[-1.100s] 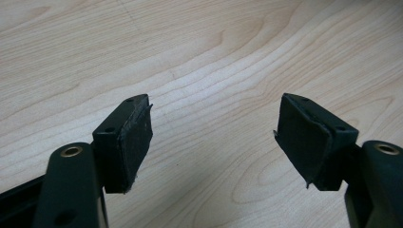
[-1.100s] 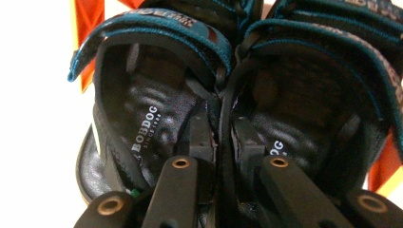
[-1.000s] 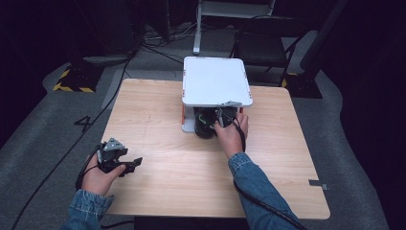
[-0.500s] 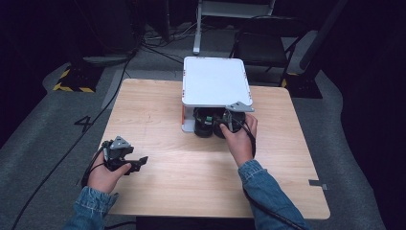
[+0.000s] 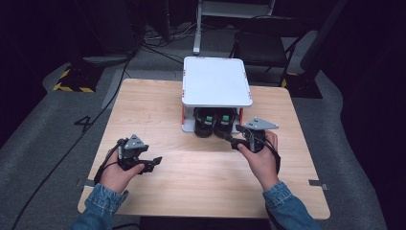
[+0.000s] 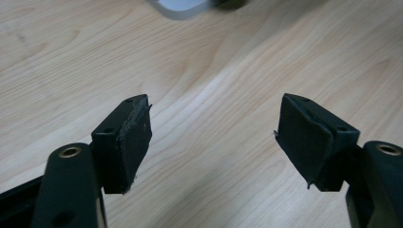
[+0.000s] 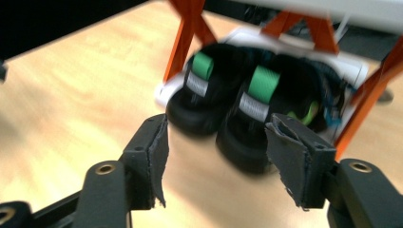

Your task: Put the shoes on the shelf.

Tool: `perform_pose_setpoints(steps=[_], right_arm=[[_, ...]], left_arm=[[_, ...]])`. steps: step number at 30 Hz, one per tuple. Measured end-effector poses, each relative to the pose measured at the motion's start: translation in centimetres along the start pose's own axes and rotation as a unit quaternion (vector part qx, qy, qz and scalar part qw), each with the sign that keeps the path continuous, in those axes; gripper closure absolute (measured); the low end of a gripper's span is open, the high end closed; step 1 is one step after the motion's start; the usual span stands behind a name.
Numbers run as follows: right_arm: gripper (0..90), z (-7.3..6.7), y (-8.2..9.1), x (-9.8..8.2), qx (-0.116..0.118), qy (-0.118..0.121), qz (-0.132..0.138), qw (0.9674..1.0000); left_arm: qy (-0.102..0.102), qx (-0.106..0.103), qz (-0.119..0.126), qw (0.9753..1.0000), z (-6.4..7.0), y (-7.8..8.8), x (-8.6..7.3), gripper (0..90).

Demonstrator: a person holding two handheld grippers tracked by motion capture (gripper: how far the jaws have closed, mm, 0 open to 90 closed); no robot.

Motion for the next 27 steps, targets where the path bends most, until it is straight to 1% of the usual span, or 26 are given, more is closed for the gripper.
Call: perform_pose_setpoints(steps=[1,2,4,6,8,9,10,11,13,14,15,16,17,18,19,20,21,22,23,24,25,26,27], right_arm=[[42.1,0.0,0.4,-0.9,0.006,0.001,-0.016,0.9999],[42.1,0.0,0.4,-0.9,0.006,0.001,-0.016,0.9999],[43.1,0.0,0.6,-1.9,0.006,-0.003,-0.029,0.9995],[43.4,0.0,0.5,-2.6,0.007,-0.005,-0.040,0.9992],[43.9,0.1,0.3,-3.4,0.005,-0.010,-0.051,0.9986],[44.1,0.3,-0.1,-4.0,0.001,-0.013,-0.056,0.9983],[44.1,0.3,-0.1,-4.0,0.001,-0.013,-0.056,0.9983],[44.1,0.4,-0.5,-4.3,-0.002,-0.018,-0.061,0.9980],[43.9,0.5,-1.0,-4.7,-0.005,-0.020,-0.064,0.9977],[42.9,0.7,-1.6,-5.0,-0.012,-0.019,-0.068,0.9974],[41.8,0.8,-2.0,-5.2,-0.016,-0.021,-0.069,0.9973],[41.0,1.0,-2.3,-5.3,-0.018,-0.025,-0.069,0.9971],[41.0,1.0,-2.3,-5.3,-0.018,-0.025,-0.069,0.9971],[40.3,1.1,-2.6,-5.5,-0.022,-0.027,-0.067,0.9971],[39.3,1.4,-2.9,-5.6,-0.028,-0.030,-0.066,0.9969],[38.3,1.6,-3.3,-5.6,-0.033,-0.033,-0.066,0.9968],[37.1,1.9,-3.9,-5.7,-0.034,-0.040,-0.061,0.9968],[37.1,1.9,-3.9,-5.7,-0.034,-0.040,-0.061,0.9968],[36.8,2.0,-4.3,-5.6,-0.034,-0.042,-0.060,0.9967],[36.6,2.0,-4.6,-5.6,-0.036,-0.039,-0.060,0.9968],[35.8,2.1,-5.2,-5.5,-0.039,-0.037,-0.059,0.9968],[35.8,2.1,-5.2,-5.5,-0.039,-0.037,-0.059,0.9968],[35.0,2.3,-5.8,-5.4,-0.043,-0.033,-0.058,0.9968]], left_arm=[[-0.013,-0.007,0.000,0.9999,0.6,-0.7,0.2,27.2],[-0.013,-0.007,0.000,0.9999,0.6,-0.7,0.2,26.9],[-0.026,-0.006,0.001,0.9996,1.2,-1.5,0.5,26.4],[-0.034,-0.012,0.001,0.9994,1.8,-2.6,0.8,26.4],[-0.042,-0.012,-0.001,0.9990,2.2,-3.6,1.1,26.7],[-0.060,-0.010,0.008,0.9981,2.4,-4.9,1.6,29.4],[-0.060,-0.010,0.008,0.9981,2.4,-4.9,1.6,33.5],[-0.067,-0.006,0.010,0.9977,2.5,-5.4,1.8,33.5],[-0.054,-0.003,0.013,0.9985,2.6,-6.2,2.2,35.1],[-0.048,-0.006,0.016,0.9987,2.7,-6.7,2.4,37.8],[-0.033,-0.014,0.022,0.9991,2.8,-7.8,2.9,41.7],[-0.033,-0.014,0.022,0.9991,2.8,-7.8,2.9,43.8],[-0.023,-0.012,0.023,0.9994,2.8,-8.3,3.2,43.8],[-0.014,-0.005,0.028,0.9995,2.8,-8.9,3.5,43.9],[-0.011,0.002,0.033,0.9994,2.7,-9.5,3.8,44.3],[-0.009,0.010,0.035,0.9993,2.6,-10.2,4.1,44.4],[-0.015,0.023,0.035,0.9990,2.5,-11.5,4.8,43.6],[-0.015,0.023,0.035,0.9990,2.5,-11.5,4.8,43.4],[-0.017,0.024,0.035,0.9990,2.5,-12.0,5.2,43.4],[-0.010,0.023,0.043,0.9987,2.6,-12.6,5.5,43.4],[-0.007,0.022,0.042,0.9988,2.6,-13.1,5.9,43.4],[-0.014,0.023,0.040,0.9988,2.7,-13.6,6.2,43.4],[-0.023,0.022,0.043,0.9985,2.7,-14.4,6.7,44.8]])
Point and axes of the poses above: each handheld gripper's, and its own axes: y roughly backward along the jaws, x roughly out of its top, z roughly to its right, the point moved 2 cm from there along -y, roughly forward along the jaws
